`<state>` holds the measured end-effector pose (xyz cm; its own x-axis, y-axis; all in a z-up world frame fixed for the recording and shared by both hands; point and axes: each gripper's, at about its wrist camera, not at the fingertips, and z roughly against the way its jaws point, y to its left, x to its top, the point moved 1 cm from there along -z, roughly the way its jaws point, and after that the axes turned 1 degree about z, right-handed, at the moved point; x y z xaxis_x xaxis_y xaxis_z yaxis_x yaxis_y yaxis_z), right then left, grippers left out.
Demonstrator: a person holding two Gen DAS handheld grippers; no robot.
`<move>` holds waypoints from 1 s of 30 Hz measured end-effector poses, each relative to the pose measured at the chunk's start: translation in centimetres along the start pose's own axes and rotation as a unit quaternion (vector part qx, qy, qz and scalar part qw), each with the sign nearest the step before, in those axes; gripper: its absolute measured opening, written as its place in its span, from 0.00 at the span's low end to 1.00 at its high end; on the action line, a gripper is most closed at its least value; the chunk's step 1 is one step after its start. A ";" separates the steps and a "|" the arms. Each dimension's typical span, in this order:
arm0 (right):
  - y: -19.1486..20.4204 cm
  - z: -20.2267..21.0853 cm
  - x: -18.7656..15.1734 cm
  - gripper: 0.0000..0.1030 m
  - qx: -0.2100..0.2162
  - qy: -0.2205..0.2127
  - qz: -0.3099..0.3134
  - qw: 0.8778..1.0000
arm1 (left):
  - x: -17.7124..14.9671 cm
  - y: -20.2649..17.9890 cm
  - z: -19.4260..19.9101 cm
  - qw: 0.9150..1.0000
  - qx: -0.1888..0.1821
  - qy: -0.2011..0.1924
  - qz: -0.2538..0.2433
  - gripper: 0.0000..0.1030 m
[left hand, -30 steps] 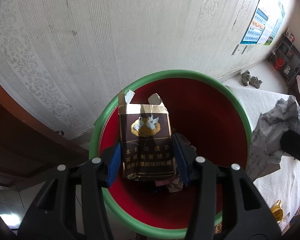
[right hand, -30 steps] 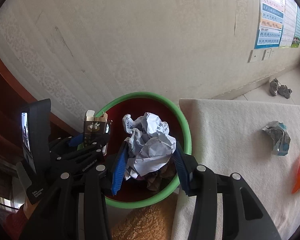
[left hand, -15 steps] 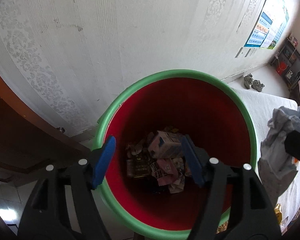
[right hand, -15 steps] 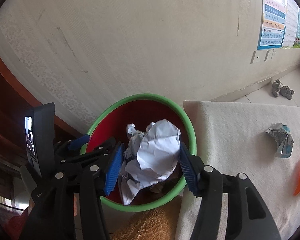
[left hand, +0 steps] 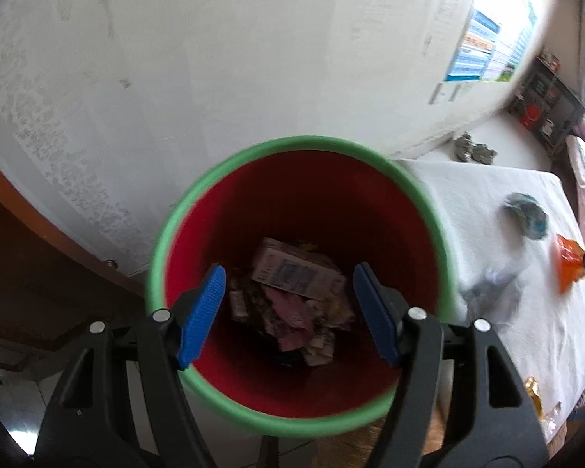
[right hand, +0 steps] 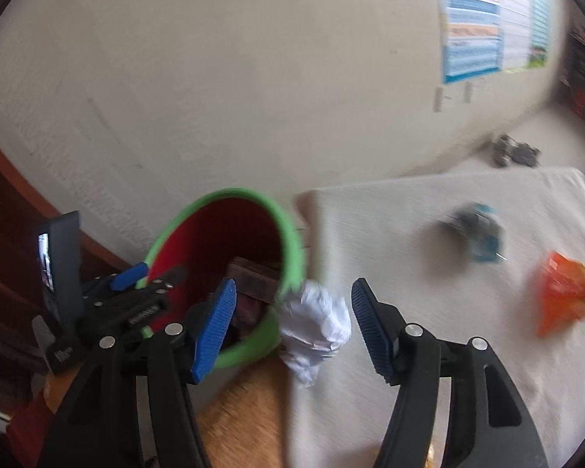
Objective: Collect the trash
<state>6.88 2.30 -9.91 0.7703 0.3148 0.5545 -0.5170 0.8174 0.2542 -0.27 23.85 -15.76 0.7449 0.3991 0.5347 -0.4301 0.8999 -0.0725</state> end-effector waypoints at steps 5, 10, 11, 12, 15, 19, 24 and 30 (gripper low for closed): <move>-4.7 2.5 -2.8 0.62 -0.041 0.005 -0.032 0.999 | -1.2 -4.5 1.1 0.998 -0.033 -0.002 -0.054 0.64; -6.7 1.9 -1.8 0.64 -0.044 -0.007 -0.071 0.996 | -1.7 -7.1 1.0 0.997 -0.043 0.006 -0.068 0.63; -6.4 0.9 -1.1 0.65 -0.051 -0.010 -0.062 0.997 | -1.8 -7.2 1.3 0.997 -0.045 0.004 -0.064 0.63; -6.1 -0.1 -0.5 0.66 -0.052 -0.005 -0.059 0.997 | -1.8 -7.2 1.7 0.997 -0.046 0.001 -0.061 0.64; -5.1 -3.6 0.0 0.66 -0.026 0.029 -0.060 0.997 | -2.0 -6.8 3.0 0.997 -0.042 -0.009 -0.062 0.63; -3.3 -7.3 -0.6 0.66 -0.010 0.066 -0.043 0.997 | -2.4 -4.9 4.3 0.998 -0.026 -0.018 -0.055 0.64; -2.7 -7.8 -0.9 0.24 -0.035 0.070 -0.041 0.996 | -2.4 -2.2 4.9 0.999 -0.014 -0.023 -0.023 0.64; -0.7 -5.2 1.4 0.16 -0.028 0.035 -0.012 0.999 | -2.3 0.2 4.7 1.000 -0.007 -0.026 0.010 0.64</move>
<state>10.27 4.65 -13.46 0.8075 0.3255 0.4919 -0.4773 0.8506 0.2207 -4.42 22.26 -13.03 0.7090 0.4070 0.5759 -0.4365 0.8947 -0.0949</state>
